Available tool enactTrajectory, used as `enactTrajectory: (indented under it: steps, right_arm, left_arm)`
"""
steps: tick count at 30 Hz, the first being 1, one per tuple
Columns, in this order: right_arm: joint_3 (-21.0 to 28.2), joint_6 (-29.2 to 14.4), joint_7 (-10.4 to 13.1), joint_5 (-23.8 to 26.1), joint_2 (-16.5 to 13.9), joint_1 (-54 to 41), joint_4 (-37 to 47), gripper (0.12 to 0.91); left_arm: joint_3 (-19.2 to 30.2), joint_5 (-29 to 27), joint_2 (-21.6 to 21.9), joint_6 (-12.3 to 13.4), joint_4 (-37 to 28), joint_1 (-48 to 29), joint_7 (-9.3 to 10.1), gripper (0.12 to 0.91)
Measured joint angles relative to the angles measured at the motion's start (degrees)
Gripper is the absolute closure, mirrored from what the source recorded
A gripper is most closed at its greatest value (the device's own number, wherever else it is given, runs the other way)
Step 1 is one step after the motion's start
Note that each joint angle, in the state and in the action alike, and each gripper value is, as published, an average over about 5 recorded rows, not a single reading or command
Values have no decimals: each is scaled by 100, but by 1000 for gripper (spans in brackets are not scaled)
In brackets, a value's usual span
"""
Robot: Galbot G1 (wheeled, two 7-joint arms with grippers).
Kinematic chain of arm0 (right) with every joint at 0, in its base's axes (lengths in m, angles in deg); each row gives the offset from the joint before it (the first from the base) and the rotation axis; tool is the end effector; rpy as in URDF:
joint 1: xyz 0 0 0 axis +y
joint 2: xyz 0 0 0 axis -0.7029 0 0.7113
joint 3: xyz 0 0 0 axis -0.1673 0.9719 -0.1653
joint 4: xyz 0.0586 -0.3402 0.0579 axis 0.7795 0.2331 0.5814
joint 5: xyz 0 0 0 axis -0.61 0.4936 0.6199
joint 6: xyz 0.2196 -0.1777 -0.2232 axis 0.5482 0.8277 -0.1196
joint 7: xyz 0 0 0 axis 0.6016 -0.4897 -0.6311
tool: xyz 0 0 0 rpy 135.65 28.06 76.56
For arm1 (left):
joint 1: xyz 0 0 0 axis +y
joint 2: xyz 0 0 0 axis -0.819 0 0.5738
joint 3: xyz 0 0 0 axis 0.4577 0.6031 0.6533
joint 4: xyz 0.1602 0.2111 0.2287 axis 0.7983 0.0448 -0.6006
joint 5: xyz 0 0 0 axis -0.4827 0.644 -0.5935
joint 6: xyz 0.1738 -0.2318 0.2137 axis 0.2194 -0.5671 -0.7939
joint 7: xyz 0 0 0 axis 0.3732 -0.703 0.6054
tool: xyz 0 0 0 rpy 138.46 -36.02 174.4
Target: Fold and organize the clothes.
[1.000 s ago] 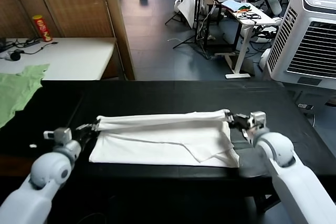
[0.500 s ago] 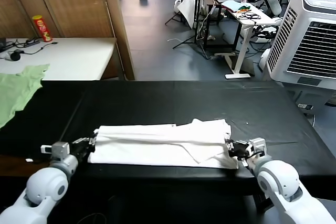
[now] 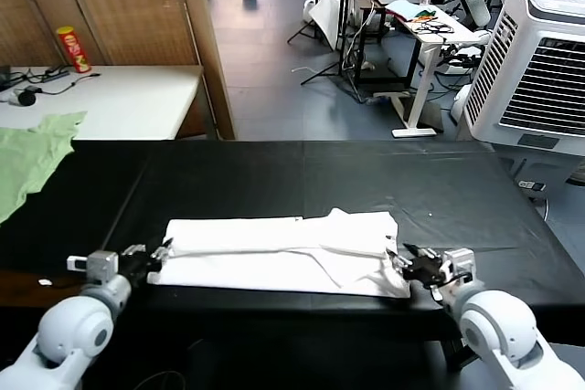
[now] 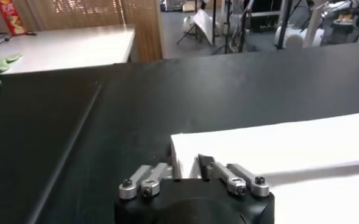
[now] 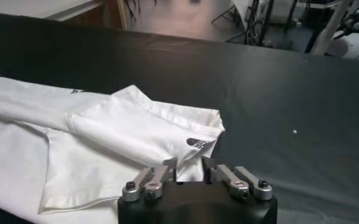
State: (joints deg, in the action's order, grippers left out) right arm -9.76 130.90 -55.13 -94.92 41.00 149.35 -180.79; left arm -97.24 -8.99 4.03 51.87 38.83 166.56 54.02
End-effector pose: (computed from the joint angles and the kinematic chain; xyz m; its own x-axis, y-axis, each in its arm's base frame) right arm 0.2690 -0.1093 -0.2098 -0.8418 -0.1503 0.5185 -0.1799 0.9837 -0.0069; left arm 0.2523 0.1432 -0.2390 -0.8648 0.0524 0.4994 0.0859 0.9953 0.0444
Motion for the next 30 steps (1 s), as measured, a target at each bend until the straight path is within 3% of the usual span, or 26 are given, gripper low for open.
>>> enactTrajectory:
  steps: [3, 5, 20, 23, 25, 27, 30]
  right_arm:
    - [-44, -150, 90, 132, 101, -163, 149, 232]
    - [-9, -245, 87, 269, 193, -310, 302, 229]
    - [641, -620, -149, 1026, 1043, -1378, 1772, 236]
    - [725, -643, -191, 1153, 1209, -1457, 1964, 302]
    - [756, -654, -208, 1211, 1306, -1481, 2055, 393]
    - [768, -666, -220, 1253, 1384, -1482, 2107, 485]
    - [776, -689, -235, 1312, 1480, -1460, 2137, 651]
  left_arm:
    - [-77, 98, -69, 37, 92, 41, 41, 276]
    - [-73, 165, -142, 85, 67, -35, 93, 243]
    - [369, 385, -845, 156, -1029, -1107, 109, 232]
    - [387, 383, -882, 182, -1161, -1151, 76, 236]
    - [395, 378, -897, 211, -1234, -1181, 53, 252]
    - [401, 370, -921, 247, -1308, -1221, 34, 312]
    - [411, 353, -974, 313, -1412, -1279, 8, 465]
